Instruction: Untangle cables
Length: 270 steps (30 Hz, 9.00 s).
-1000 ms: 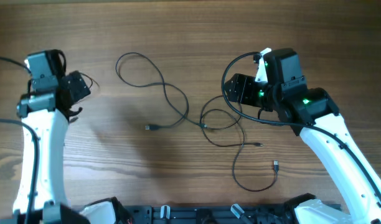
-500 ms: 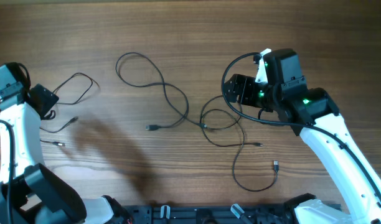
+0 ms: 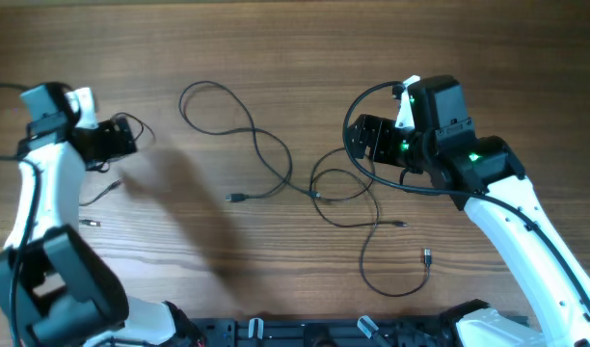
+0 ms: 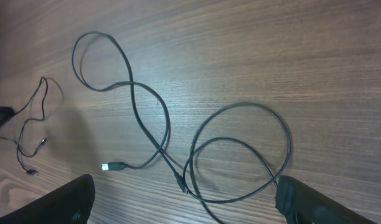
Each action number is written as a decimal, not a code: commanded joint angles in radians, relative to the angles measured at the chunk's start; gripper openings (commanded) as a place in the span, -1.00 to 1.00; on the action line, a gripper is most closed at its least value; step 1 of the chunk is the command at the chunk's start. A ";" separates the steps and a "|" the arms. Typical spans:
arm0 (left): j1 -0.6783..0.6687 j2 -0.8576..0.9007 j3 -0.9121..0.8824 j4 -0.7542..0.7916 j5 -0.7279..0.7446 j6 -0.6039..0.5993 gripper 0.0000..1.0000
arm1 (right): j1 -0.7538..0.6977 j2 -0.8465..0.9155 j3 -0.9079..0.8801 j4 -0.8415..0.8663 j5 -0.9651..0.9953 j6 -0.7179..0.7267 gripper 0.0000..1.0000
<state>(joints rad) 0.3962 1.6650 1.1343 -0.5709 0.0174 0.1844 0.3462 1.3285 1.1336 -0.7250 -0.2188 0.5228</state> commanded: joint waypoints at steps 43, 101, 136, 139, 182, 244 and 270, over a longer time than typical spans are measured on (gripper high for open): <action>0.457 -0.484 -0.002 0.155 -0.648 -0.250 -0.92 | -0.003 -0.010 0.004 -0.021 0.012 0.026 0.99; -0.398 0.266 -0.002 0.503 0.054 -0.109 1.00 | -0.003 -0.010 0.003 -0.096 0.012 0.020 0.99; -0.262 0.126 -0.001 0.459 -0.120 -0.245 -0.92 | -0.003 -0.010 0.003 -0.154 0.012 0.028 0.99; -0.232 -0.116 -0.001 0.471 -0.120 -0.245 -0.92 | -0.003 -0.010 0.003 -0.154 0.012 0.028 0.99; 0.458 0.025 -0.001 0.501 0.181 -0.349 1.00 | -0.003 -0.010 0.003 -0.144 0.016 0.028 0.99; -1.165 0.227 -0.002 -0.016 0.058 -1.183 -0.92 | -0.328 -0.010 0.003 -0.339 0.506 0.171 0.99; -0.008 -0.204 0.084 0.883 -0.332 -0.379 -0.92 | -0.328 -0.010 0.003 -0.335 0.438 0.157 1.00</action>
<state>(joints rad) 0.2516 1.4769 1.2110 0.2634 -0.4282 -0.1833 0.0216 1.3281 1.1336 -1.0611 0.2352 0.6868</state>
